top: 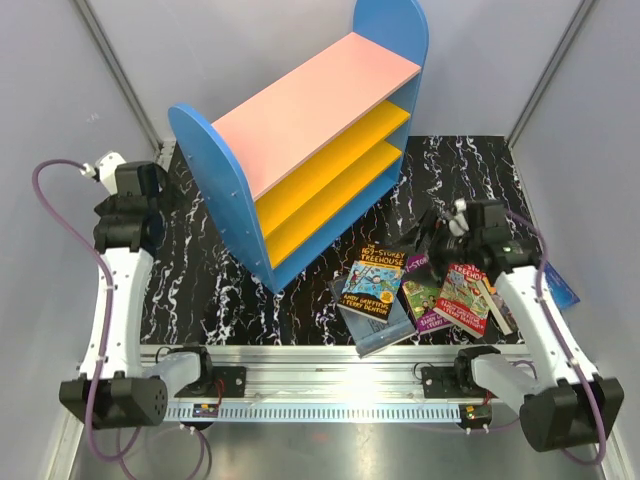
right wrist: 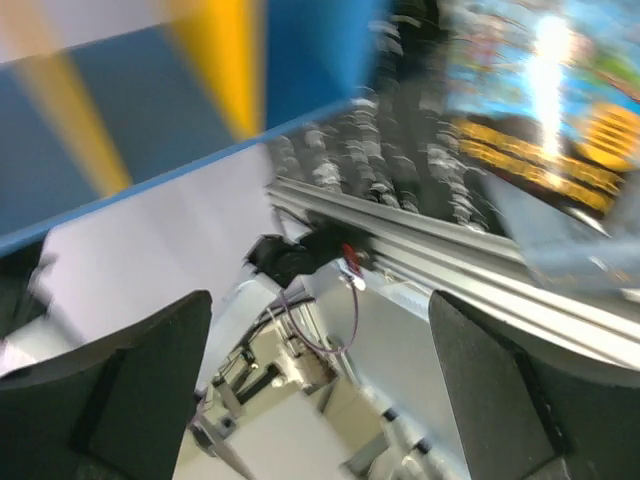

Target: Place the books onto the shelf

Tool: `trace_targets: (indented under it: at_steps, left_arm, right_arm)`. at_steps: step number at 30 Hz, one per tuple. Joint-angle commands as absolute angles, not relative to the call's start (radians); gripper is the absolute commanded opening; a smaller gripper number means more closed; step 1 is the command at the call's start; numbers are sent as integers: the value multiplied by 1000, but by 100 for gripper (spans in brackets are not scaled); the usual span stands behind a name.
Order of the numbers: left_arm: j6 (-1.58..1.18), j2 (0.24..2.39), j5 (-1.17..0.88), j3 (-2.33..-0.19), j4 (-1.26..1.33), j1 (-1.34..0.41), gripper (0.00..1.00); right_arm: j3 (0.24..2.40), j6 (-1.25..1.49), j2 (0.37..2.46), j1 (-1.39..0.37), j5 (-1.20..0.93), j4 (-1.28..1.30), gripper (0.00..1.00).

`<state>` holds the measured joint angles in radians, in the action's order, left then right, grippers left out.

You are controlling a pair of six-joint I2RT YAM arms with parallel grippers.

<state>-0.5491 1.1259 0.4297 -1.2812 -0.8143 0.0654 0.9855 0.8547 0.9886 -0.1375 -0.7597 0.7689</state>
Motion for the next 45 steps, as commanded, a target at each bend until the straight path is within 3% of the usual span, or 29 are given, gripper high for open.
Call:
trace_targets:
  at_steps: [1, 5, 12, 20, 23, 31, 38, 45]
  left_arm:
    - [-647, 1068, 440, -1231, -910, 66, 99]
    - [-578, 979, 152, -1117, -836, 61, 99]
    - [-667, 899, 161, -1137, -942, -134, 97]
    - [-1022, 1046, 532, -1351, -1311, -976, 97]
    - [-1087, 1110, 520, -1333, -1269, -1151, 97]
    - [-921, 1304, 388, -1267, -1016, -1210, 99]
    - [-660, 1420, 170, -1178, -637, -1037, 99]
    - [-514, 1661, 63, -1318, -543, -993, 99]
  right_arm:
    - [908, 890, 951, -138, -671, 785, 100]
    - [1028, 795, 900, -138, -462, 902, 100]
    - [1026, 698, 1017, -138, -442, 1011, 100]
    - [916, 661, 1052, -138, -422, 986, 100]
    - [846, 675, 1028, -138, -417, 956, 100]
    - [726, 733, 1017, -138, -471, 809, 100]
    - [704, 733, 1068, -138, -462, 680, 100]
    - [621, 802, 1109, -138, -400, 522, 100]
